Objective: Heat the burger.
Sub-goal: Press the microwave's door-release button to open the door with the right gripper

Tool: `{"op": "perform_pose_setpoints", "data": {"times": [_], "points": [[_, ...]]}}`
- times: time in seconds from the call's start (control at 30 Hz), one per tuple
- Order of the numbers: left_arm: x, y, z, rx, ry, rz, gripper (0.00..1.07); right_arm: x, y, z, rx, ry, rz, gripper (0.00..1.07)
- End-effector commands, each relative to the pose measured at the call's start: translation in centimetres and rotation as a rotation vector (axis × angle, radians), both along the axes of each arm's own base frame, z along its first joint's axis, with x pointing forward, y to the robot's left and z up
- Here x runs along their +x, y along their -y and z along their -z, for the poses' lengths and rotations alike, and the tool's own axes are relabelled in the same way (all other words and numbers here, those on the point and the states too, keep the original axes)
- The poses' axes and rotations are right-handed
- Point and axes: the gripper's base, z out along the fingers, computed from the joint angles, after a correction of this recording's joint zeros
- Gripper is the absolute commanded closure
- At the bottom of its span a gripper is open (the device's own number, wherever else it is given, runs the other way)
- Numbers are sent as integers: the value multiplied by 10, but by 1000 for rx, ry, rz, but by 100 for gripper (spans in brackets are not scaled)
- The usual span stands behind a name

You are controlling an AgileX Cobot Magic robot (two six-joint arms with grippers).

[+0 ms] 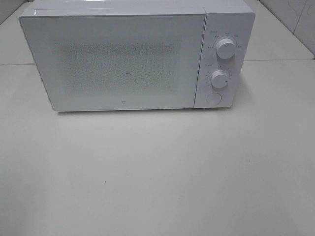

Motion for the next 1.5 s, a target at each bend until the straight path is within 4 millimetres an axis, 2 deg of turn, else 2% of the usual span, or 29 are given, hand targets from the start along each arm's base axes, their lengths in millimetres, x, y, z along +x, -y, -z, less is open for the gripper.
{"op": "perform_pose_setpoints", "data": {"times": [0.03, 0.3, 0.37, 0.43, 0.53, 0.6, 0.87, 1.1, 1.37, 1.43, 1.5], "points": [[-2, 0, 1, -4, 20, -4, 6, -4, 0, 0, -2, 37, 26, 31], [-2, 0, 1, -3, 20, -4, 6, -4, -1, 0, -7, 37, 52, 30], [-2, 0, 1, -3, 20, -4, 6, -4, -1, 0, -7, 37, 52, 27], [-2, 0, 1, -3, 20, -4, 6, -4, -1, 0, -7, 37, 52, 19], [-2, 0, 1, -3, 20, -4, 6, -4, -1, 0, -7, 37, 52, 14], [-2, 0, 1, -3, 20, -4, 6, -4, -1, 0, -7, 37, 52, 8], [-2, 0, 1, -3, 20, -4, 6, -4, -1, 0, -7, 37, 51, 6], [-2, 0, 1, -3, 20, -4, 6, -4, -1, 0, -9, 37, 47, 8], [-2, 0, 1, -3, 20, -4, 6, -4, -1, -4, -3, 59, 50, 20], [-2, 0, 1, -3, 20, -4, 6, 0, -1, -21, -1, 145, 49, 34], [-2, 0, 1, -3, 20, -4, 6, 4, -1, -26, -1, 166, 49, 38]]}}
